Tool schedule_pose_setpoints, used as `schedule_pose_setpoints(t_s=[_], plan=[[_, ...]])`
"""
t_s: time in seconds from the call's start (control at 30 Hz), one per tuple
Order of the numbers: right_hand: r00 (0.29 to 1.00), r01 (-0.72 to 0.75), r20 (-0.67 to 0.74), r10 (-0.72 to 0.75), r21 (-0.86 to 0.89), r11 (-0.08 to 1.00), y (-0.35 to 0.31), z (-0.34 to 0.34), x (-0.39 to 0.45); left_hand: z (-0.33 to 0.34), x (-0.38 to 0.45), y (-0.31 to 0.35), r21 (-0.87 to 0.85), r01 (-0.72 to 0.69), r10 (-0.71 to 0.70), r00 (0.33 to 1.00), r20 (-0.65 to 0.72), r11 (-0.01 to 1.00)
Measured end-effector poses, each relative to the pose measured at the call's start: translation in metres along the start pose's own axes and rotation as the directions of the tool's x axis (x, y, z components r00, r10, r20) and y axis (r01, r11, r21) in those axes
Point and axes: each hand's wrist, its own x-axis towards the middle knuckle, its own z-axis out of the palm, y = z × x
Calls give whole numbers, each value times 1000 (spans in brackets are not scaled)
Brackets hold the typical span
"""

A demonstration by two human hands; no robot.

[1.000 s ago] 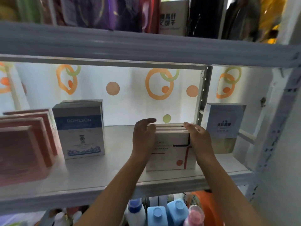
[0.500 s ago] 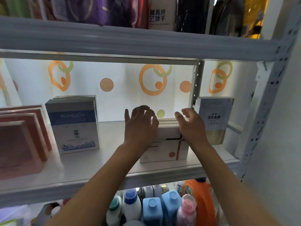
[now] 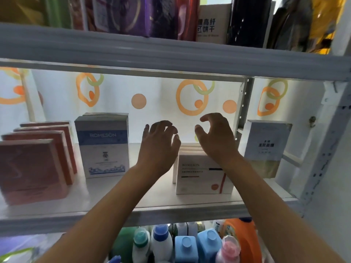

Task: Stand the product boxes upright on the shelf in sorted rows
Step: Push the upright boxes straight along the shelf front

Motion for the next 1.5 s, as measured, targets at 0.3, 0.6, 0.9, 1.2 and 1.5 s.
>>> schedule_pose_setpoints(t_s=[0.3, 0.6, 0.9, 1.2, 1.5], plan=[[994, 76, 81, -80, 49, 996, -28, 5, 15, -13, -6, -26, -23, 6, -7, 999, -46, 1000], [916, 154, 360, -179, 96, 983, -71, 46, 38, -65, 9, -87, 106, 69, -64, 997, -54, 992], [668, 204, 706, -236, 131, 970, -124, 109, 75, -115, 47, -157, 494, 23, -219, 914, 342, 869], [524, 228, 838, -149, 30, 973, -150, 136, 95, -113, 50, -175, 503, 40, -301, 841, 450, 863], [566, 306, 781, -264, 98, 947, -141, 131, 95, -102, 47, -181, 581, 9, -250, 908, 336, 813]])
